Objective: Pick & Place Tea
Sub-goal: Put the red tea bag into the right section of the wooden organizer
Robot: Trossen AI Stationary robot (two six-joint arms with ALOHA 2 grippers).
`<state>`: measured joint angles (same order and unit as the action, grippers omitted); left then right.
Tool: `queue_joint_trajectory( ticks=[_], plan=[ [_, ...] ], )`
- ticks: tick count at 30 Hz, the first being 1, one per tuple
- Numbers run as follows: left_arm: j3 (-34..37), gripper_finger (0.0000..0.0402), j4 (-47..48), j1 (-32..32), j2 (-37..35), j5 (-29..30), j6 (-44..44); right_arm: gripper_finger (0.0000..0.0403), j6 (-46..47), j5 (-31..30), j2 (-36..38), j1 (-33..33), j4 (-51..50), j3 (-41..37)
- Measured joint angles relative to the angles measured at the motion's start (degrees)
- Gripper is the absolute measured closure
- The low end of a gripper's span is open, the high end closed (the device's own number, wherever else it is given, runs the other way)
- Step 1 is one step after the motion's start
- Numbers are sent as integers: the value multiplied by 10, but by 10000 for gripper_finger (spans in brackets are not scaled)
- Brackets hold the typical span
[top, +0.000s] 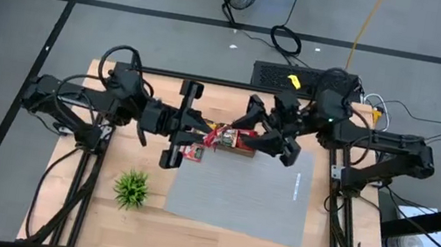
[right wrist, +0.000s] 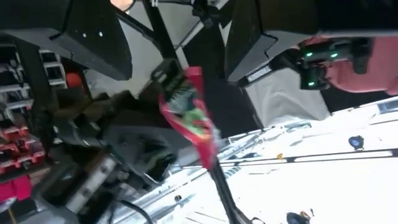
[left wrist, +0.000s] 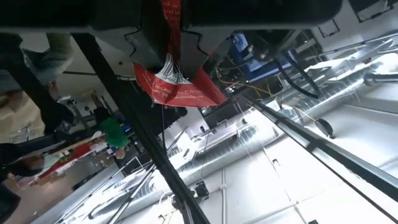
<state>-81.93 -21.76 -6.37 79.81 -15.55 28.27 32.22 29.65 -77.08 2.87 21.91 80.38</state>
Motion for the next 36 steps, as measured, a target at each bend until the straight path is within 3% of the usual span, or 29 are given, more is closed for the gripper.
queue_joint_trajectory(
  ticks=[17,28,36],
  plan=[
    [0,384,6,2,0,6,-10,165,33,-12,-57,-10,125,0],
    [0,384,26,5,4,32,4,167,40,-28,-57,-30,136,0],
    [0,384,8,5,18,36,4,236,43,-28,-57,-30,132,0]
  ],
)
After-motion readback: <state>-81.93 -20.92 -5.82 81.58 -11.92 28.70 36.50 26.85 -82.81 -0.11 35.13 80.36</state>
